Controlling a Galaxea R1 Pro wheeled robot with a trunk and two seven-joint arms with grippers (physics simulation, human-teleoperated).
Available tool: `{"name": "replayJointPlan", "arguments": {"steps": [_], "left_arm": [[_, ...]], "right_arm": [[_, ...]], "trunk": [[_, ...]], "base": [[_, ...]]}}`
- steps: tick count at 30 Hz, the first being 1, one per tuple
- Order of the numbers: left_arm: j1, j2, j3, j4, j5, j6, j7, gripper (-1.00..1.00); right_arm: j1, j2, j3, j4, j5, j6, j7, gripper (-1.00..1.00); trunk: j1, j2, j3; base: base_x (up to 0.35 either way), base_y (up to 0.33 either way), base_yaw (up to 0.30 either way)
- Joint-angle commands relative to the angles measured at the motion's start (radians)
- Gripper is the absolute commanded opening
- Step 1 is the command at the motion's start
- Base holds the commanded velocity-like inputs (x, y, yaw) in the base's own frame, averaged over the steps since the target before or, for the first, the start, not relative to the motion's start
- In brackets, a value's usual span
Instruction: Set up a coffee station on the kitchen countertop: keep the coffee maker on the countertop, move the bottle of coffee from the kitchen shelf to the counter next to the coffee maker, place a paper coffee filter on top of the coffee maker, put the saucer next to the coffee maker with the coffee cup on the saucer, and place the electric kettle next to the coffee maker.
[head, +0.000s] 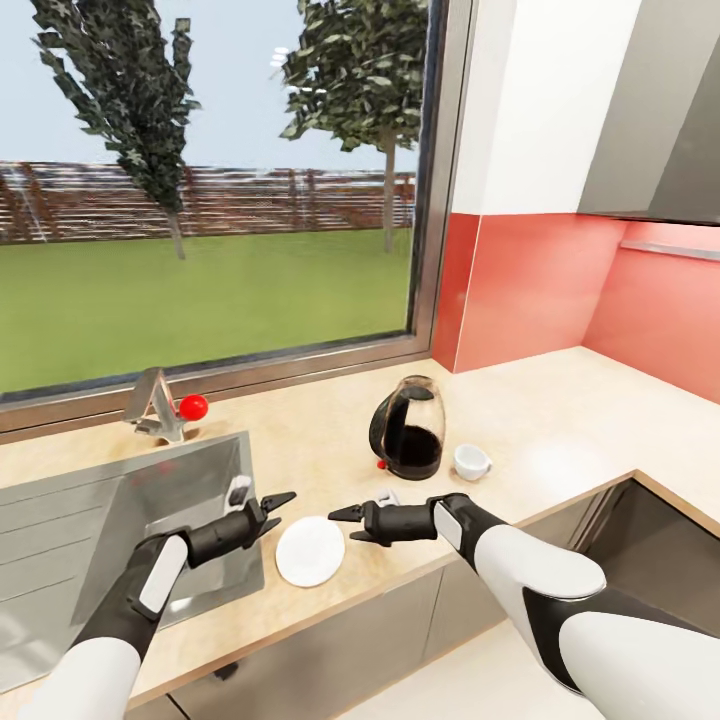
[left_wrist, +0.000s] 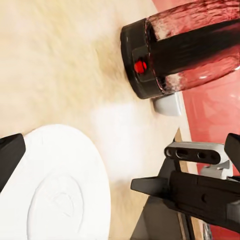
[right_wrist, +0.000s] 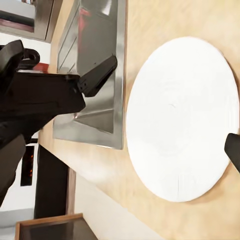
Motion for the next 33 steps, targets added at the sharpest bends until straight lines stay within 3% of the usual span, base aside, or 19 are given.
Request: {"name": "replayJointPlan", "arguments": {"steps": [1,5,7,17,23,28,33], "left_arm": [[-0.001,0.001,0.003,0.002,0.0,0.006,-0.002,1.0],[-0.001,0.008,0.004,0.003,-0.001,0.007,0.002,1.0],[-0.001,0.012,0.005,0.005,-0.026,0.007,0.003,1.0],[-0.001,0.013,0.006,0.005,-0.034,0.006,0.006,1.0],[-0.001,0.012,0.007,0.005,-0.067,-0.002,0.007,1.0],[-0.001,0.009,0.003,0.036,-0.073,-0.077,0.009,1.0],[-0.001,0.009,0.002,0.076,-0.074,-0.101,0.008,1.0]], "right_arm": [[-0.001,0.001,-0.008,-0.002,0.009,0.007,0.006,1.0],[0.0,0.001,-0.007,-0.002,0.009,0.007,0.006,1.0],[0.007,0.001,-0.007,-0.001,0.009,0.007,0.006,1.0],[0.011,0.001,-0.007,0.0,0.009,0.007,0.006,1.0],[0.011,0.001,-0.007,0.033,0.009,0.007,0.006,1.0],[0.011,0.001,-0.007,0.038,0.009,0.007,0.006,1.0],[0.011,0.001,-0.007,0.038,0.009,0.007,0.006,1.0]], "trunk": [[0.001,-0.002,-0.002],[0.001,-0.002,-0.002],[0.001,-0.002,-0.002],[0.001,-0.002,-0.002],[0.001,-0.002,-0.002],[0.001,-0.002,-0.002],[0.001,-0.002,-0.002]], "base": [[0.001,0.0,0.0],[0.0,0.0,0.0],[-0.083,0.028,0.0],[-0.065,0.021,0.0],[0.0,0.0,0.0],[0.0,0.0,0.0],[0.0,0.0,0.0]]}}
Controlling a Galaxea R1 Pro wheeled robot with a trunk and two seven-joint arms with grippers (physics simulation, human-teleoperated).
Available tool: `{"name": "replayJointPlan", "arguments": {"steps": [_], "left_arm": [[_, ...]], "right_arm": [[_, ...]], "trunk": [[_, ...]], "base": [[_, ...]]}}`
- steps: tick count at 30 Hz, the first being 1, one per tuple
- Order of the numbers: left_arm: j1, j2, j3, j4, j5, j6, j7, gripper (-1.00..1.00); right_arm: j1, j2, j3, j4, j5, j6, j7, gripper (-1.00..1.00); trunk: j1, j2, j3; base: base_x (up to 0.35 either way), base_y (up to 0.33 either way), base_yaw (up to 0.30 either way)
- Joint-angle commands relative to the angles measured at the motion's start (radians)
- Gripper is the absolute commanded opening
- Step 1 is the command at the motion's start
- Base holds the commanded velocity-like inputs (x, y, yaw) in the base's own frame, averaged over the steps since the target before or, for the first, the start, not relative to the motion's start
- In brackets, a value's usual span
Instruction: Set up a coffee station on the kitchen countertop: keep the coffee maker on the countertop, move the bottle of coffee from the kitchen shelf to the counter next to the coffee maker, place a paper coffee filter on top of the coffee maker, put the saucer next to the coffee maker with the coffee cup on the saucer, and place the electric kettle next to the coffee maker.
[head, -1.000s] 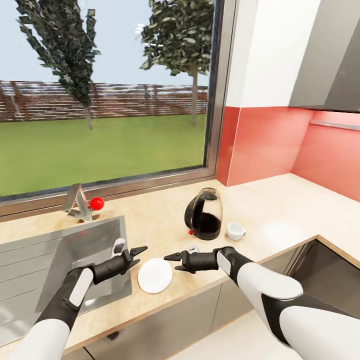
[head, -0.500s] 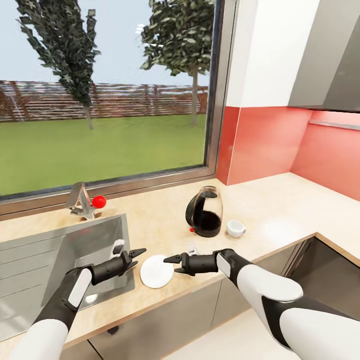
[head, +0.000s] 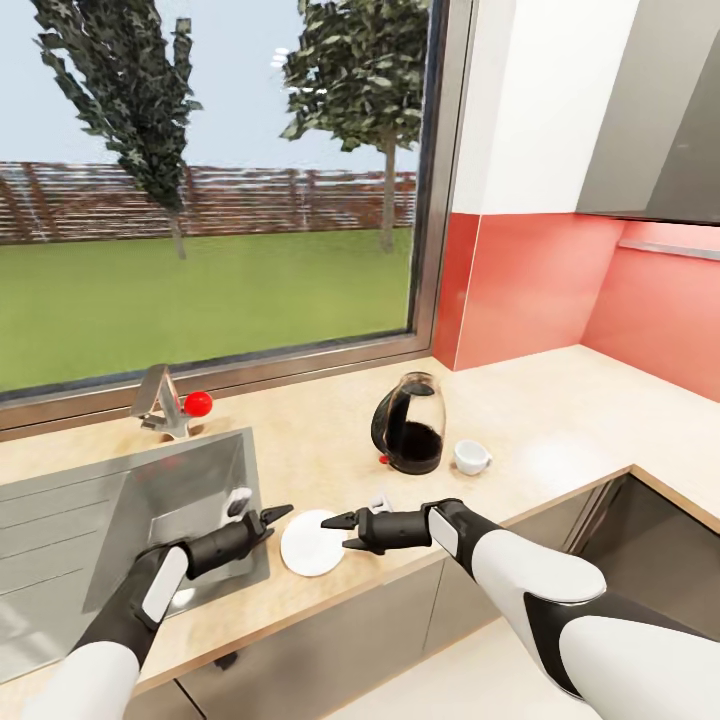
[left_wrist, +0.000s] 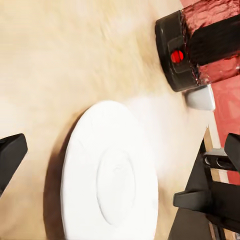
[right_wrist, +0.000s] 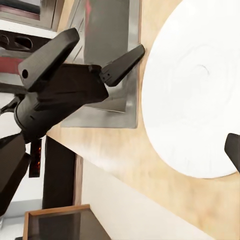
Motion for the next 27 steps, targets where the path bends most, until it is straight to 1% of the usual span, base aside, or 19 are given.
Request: {"name": "replayJointPlan", "arguments": {"steps": [1,9,14,20,26,27], "left_arm": [[-0.001,-0.003,0.001,0.02,-0.001,0.001,-0.001,1.0],[-0.001,-0.008,0.002,0.056,-0.001,-0.037,-0.001,1.0],[-0.001,-0.008,0.006,0.058,0.001,-0.04,-0.001,1.0],[-0.001,-0.009,0.014,0.059,0.012,-0.038,0.0,1.0],[-0.001,-0.009,0.018,0.089,0.041,-0.037,0.001,1.0],[-0.001,-0.009,0.019,0.111,0.063,-0.039,0.001,1.0]], "right_arm": [[-0.001,0.001,-0.008,-0.004,0.01,0.007,0.006,1.0],[-0.001,0.001,-0.009,-0.004,0.01,0.007,0.006,1.0],[-0.001,0.001,-0.008,-0.004,0.01,0.007,0.006,1.0],[0.004,0.001,-0.008,-0.004,0.01,0.007,0.006,1.0],[0.007,0.001,-0.008,-0.003,0.01,0.007,0.006,1.0],[0.007,0.001,-0.008,-0.003,0.01,0.007,0.006,1.0]], "trunk": [[0.001,-0.002,-0.002],[0.001,-0.002,-0.002],[0.001,-0.002,-0.002],[0.001,-0.002,-0.002],[0.001,-0.002,-0.002],[0.001,-0.002,-0.002]], "base": [[0.0,0.0,0.0],[0.0,0.0,0.0],[0.0,0.0,0.0],[0.0,0.0,0.0],[0.0,0.0,0.0],[0.0,0.0,0.0]]}}
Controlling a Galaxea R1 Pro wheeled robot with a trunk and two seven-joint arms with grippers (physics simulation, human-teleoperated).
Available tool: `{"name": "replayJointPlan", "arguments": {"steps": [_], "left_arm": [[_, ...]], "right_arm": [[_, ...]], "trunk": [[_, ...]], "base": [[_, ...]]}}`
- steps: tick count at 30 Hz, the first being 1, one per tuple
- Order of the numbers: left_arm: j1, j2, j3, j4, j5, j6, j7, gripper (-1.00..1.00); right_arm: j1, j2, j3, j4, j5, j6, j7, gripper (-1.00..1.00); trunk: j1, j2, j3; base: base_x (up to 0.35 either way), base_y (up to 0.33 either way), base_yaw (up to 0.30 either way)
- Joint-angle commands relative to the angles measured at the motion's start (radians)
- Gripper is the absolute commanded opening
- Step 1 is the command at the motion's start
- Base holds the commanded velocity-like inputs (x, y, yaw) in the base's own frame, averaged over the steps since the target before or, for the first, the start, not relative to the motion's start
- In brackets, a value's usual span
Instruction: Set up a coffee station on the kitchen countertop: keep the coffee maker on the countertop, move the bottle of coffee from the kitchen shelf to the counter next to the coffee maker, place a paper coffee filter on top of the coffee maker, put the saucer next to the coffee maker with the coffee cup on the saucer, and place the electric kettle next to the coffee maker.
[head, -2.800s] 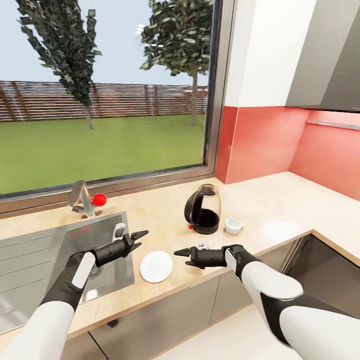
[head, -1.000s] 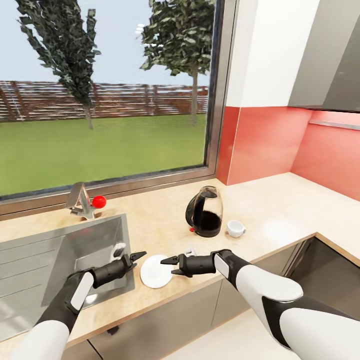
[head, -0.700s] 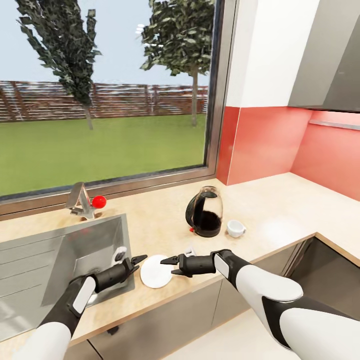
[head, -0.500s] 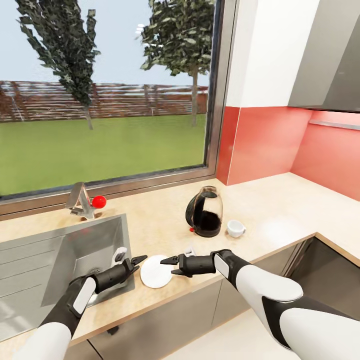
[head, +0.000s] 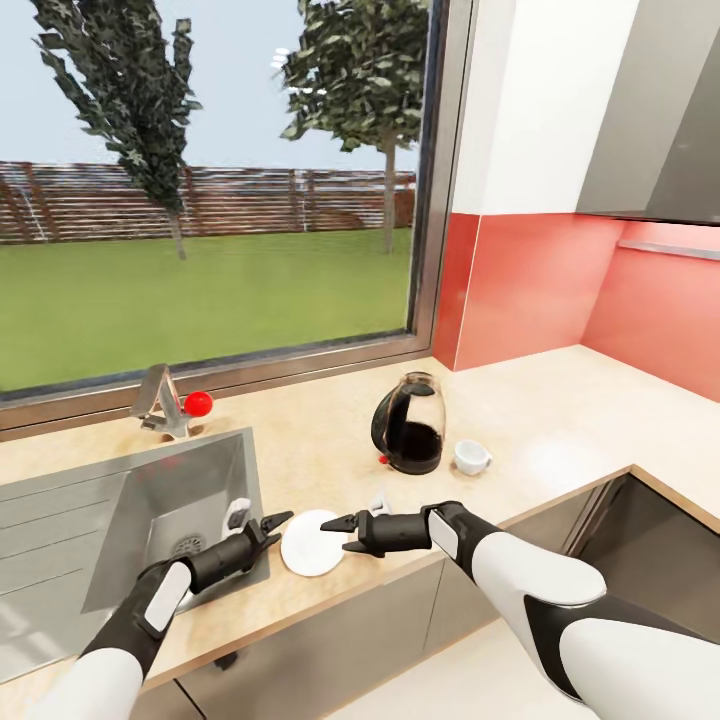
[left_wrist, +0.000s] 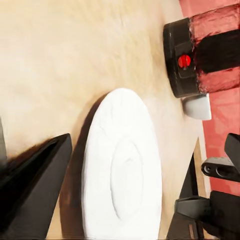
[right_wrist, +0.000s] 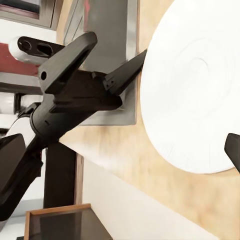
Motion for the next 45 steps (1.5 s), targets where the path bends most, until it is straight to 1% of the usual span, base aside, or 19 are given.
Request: {"name": "replayJointPlan", "arguments": {"steps": [1,2,4,13,14,19,28,32,45], "left_arm": [[0.0,0.0,0.0,0.007,-0.001,0.007,0.002,1.0],[0.0,0.0,0.0,0.01,0.011,0.006,0.003,1.0],[0.0,-0.001,0.0,0.013,0.02,0.006,0.003,1.0],[-0.001,-0.002,0.0,0.016,0.029,0.008,0.006,1.0],[0.0,-0.002,0.0,0.017,0.065,0.009,0.006,1.0],[0.0,-0.003,-0.001,0.018,0.082,0.009,0.007,1.0],[0.0,-0.022,-0.002,0.021,0.083,0.01,0.01,1.0],[-0.001,-0.042,-0.003,0.021,0.082,0.011,0.013,1.0],[-0.001,-0.047,-0.003,0.021,0.085,0.017,0.014,1.0]], "right_arm": [[-0.001,0.001,-0.008,-0.004,0.01,0.007,0.006,1.0],[-0.001,0.001,-0.008,-0.004,0.01,0.007,0.006,1.0],[-0.001,0.001,-0.008,-0.004,0.01,0.007,0.006,1.0],[0.0,0.001,-0.008,-0.004,0.011,0.007,0.006,1.0],[0.001,0.001,-0.008,-0.004,0.01,0.007,0.006,1.0],[0.001,0.001,-0.008,-0.004,0.01,0.007,0.006,1.0],[0.001,0.001,-0.008,-0.004,0.01,0.007,0.006,1.0],[0.001,0.001,-0.008,-0.004,0.01,0.007,0.006,1.0],[0.004,0.001,-0.008,-0.005,0.01,0.007,0.005,1.0]], "trunk": [[0.001,-0.002,-0.003],[0.001,-0.002,-0.003],[0.001,-0.002,-0.003],[0.001,-0.002,-0.003],[0.001,-0.002,-0.003],[0.001,-0.002,-0.003],[0.001,-0.002,-0.003],[0.001,-0.002,-0.003],[0.001,-0.002,-0.003]], "base": [[0.0,0.0,0.0],[0.0,0.0,0.0],[0.0,0.0,0.0],[0.0,0.0,0.0],[0.0,0.0,0.0],[0.0,0.0,0.0],[0.0,0.0,0.0],[0.0,0.0,0.0],[0.0,0.0,0.0]]}}
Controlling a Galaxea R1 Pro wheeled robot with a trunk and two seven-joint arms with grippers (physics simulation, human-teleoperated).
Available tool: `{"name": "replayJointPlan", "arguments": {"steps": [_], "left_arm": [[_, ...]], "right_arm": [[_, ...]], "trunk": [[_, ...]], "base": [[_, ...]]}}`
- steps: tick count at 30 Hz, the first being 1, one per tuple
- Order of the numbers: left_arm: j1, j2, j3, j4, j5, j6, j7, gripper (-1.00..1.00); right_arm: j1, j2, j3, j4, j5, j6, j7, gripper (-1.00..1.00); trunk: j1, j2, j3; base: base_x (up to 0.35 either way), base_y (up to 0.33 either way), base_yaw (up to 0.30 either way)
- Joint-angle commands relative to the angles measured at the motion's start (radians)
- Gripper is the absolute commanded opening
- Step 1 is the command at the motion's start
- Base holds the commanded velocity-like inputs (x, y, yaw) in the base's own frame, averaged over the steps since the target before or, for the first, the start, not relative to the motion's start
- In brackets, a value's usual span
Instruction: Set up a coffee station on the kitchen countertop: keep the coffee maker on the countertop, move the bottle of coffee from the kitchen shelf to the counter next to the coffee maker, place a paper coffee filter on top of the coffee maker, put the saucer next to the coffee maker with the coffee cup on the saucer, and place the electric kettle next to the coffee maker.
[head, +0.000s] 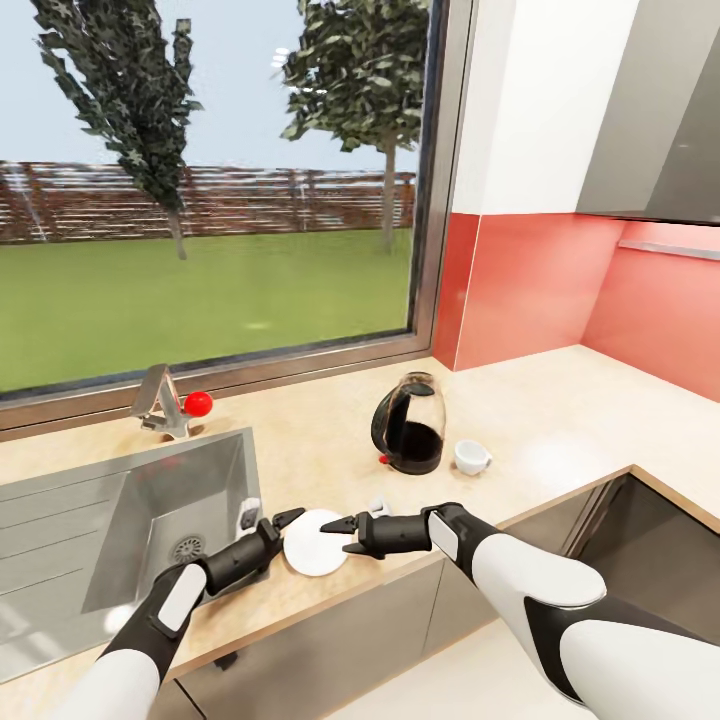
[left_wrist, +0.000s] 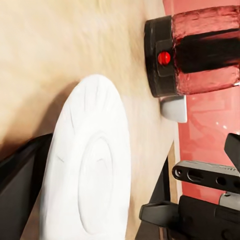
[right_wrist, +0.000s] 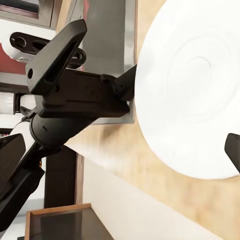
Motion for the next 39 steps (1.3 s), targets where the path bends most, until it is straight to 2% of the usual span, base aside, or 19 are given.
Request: {"name": "replayJointPlan", "arguments": {"steps": [1,8,31,39], "left_arm": [[0.0,-0.002,0.0,0.001,-0.009,0.005,0.001,1.0],[-0.001,-0.008,0.0,0.001,-0.009,0.006,0.001,1.0],[0.0,-0.051,0.001,0.001,-0.009,0.008,0.001,1.0],[0.0,-0.053,0.002,0.0,-0.009,0.008,0.0,1.0]], "right_arm": [[-0.001,0.001,-0.008,-0.004,0.01,0.007,0.005,1.0],[-0.001,0.001,-0.008,-0.004,0.011,0.007,0.005,1.0],[0.002,0.001,-0.009,-0.005,0.01,0.007,0.006,1.0],[0.018,0.001,-0.011,-0.011,0.009,0.007,0.006,1.0]], "trunk": [[0.001,-0.002,-0.002],[0.001,-0.002,-0.002],[0.001,-0.002,-0.002],[0.001,-0.002,-0.002]], "base": [[0.0,0.0,0.0],[0.0,0.0,0.0],[0.0,0.0,0.0],[0.0,0.0,0.0]]}}
